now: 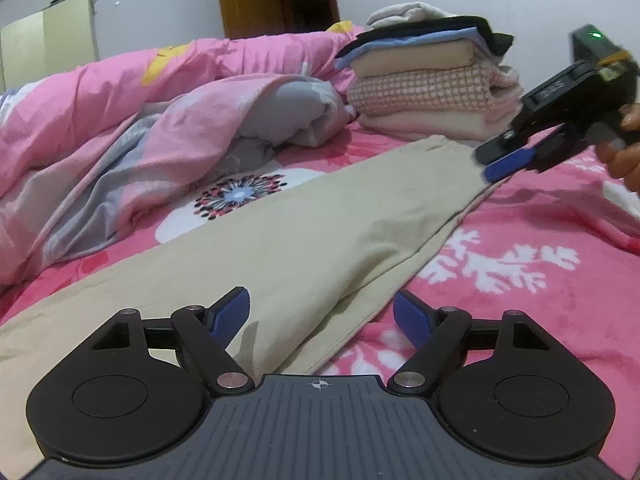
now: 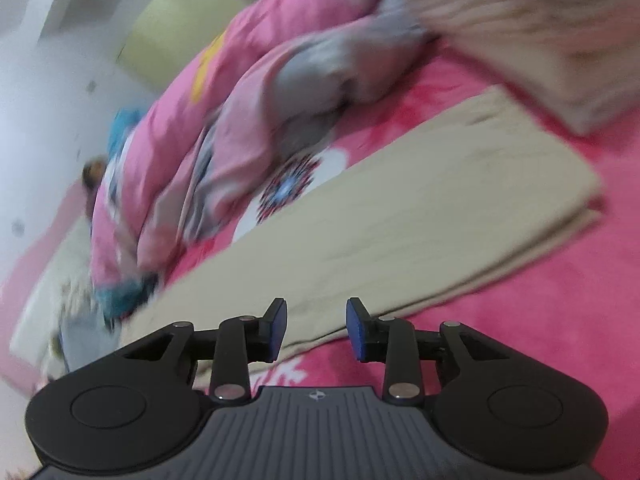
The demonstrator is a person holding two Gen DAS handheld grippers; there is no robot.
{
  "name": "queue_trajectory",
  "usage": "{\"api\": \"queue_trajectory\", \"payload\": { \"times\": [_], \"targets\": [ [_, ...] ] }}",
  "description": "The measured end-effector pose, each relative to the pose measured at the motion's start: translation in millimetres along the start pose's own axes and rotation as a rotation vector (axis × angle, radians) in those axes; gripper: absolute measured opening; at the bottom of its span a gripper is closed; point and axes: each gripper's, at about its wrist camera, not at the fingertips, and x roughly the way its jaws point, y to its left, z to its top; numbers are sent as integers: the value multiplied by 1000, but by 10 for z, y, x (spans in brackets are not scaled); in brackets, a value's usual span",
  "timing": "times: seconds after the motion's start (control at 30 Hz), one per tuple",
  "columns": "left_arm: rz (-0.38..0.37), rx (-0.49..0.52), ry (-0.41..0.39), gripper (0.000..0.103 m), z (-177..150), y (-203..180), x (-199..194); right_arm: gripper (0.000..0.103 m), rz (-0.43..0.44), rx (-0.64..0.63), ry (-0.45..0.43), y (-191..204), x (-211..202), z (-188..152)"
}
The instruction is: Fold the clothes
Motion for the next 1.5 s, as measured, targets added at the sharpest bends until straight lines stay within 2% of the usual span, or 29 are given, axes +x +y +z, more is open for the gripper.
{"api": "queue_trajectory", "payload": {
  "times": [0.1, 0.23, 0.43, 0.63, 0.8, 0.9, 1.17, 1.27, 1.37, 1.5],
  "targets": [
    [15, -24, -1, 74, 1, 45, -91, 35, 37, 83, -11, -95, -75, -42],
    [52, -51, -13, 70, -70, 121, -324, 36, 95, 124, 12, -21, -28, -190],
    [83, -52, 15, 59, -207, 237, -497, 36, 180, 254, 70, 95, 299, -376],
    [108, 12, -9, 54, -269, 189, -541, 36, 167, 268, 123, 365, 670, -435],
    [159, 33, -24, 53, -329, 253, -573, 36, 32, 212, 64, 387, 663, -432],
    [187, 41, -17, 53, -379, 321, -624, 36, 55, 229, 53, 313, 639, -457],
    [276, 177, 62, 53, -493, 347, -636, 36, 106, 232, 24, 243, 659, -510],
    [304, 188, 57, 53, -466, 338, -603, 36, 110, 221, 17, 252, 654, -522],
    [308, 181, 26, 53, -389, 328, -626, 36, 118, 219, 13, 241, 643, -527],
    [308, 195, 22, 54, -329, 309, -571, 36, 130, 225, 11, 217, 639, -527]
  ]
}}
